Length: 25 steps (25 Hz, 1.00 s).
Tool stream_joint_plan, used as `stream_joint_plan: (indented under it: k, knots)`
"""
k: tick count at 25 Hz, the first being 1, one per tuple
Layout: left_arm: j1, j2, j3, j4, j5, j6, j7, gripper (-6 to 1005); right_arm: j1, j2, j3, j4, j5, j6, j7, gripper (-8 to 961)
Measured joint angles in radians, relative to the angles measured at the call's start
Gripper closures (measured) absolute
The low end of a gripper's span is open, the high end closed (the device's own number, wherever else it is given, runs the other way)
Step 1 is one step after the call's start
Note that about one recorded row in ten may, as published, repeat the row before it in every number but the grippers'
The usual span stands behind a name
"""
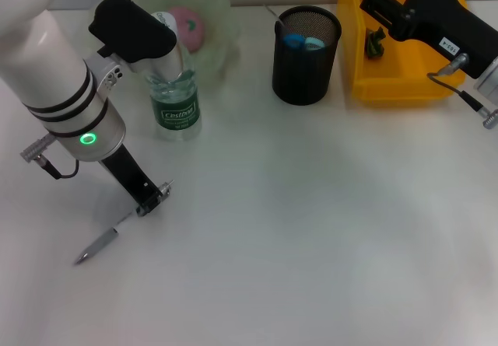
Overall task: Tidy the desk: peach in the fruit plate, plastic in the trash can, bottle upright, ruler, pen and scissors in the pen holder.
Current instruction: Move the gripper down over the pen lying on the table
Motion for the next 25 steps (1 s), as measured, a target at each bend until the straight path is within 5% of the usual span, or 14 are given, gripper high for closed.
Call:
stream_joint_plan:
  k: [25]
  knots:
    - [-0.010,-0.001,0.014,0.074,0.000,0.023,0.000,851,0.002,0.000,0.000,0.000,0.000,0.010,0.000,349]
